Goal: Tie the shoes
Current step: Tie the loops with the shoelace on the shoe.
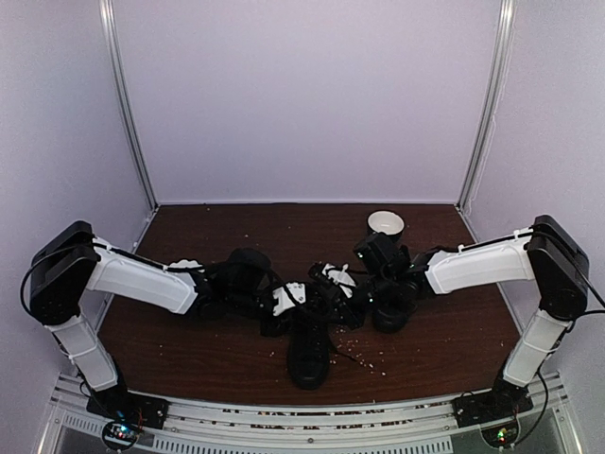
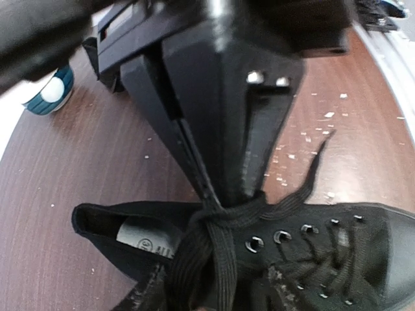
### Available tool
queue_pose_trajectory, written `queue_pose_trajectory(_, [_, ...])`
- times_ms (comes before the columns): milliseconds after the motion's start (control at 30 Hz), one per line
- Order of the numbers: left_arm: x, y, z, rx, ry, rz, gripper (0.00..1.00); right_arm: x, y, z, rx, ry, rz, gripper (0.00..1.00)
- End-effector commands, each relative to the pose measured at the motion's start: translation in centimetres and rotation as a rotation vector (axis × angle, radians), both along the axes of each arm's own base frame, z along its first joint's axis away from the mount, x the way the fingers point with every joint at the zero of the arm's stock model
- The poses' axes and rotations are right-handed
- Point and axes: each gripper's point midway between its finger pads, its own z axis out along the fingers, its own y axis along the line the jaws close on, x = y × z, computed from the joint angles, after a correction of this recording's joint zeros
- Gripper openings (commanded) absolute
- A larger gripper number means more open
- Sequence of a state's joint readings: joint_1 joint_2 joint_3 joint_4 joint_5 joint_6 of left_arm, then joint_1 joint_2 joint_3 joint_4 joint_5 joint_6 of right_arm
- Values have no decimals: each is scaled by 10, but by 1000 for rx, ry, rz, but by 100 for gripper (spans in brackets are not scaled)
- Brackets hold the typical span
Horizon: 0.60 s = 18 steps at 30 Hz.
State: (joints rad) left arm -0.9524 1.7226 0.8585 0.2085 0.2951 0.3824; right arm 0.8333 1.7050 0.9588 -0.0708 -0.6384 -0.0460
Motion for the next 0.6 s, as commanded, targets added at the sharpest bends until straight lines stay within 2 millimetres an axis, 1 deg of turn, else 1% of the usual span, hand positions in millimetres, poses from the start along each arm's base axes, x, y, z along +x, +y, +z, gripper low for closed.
queue_pose_trajectory(0, [-12,12,17,-7,37,-66,53,0,2,7,7,5,23,0])
queue_pose_trajectory(133, [-20,27,14,24,109,-108,55,-1,2,7,4,7,29,0])
queue_pose_trajectory(267, [-18,33,12,39,135,-111,56,-1,2,8,1,6,34,0])
queue_pose_trajectory(367, [-10,32,12,37,129,-98,60,-1,2,8,-2,4,37,0])
queue_pose_trajectory(467, [4,30,10,39,98,-52,67,-2,3,8,0,5,43,0])
queue_pose_trajectory(567, [16,24,11,37,68,-27,71,-2,3,6,-3,12,44,0])
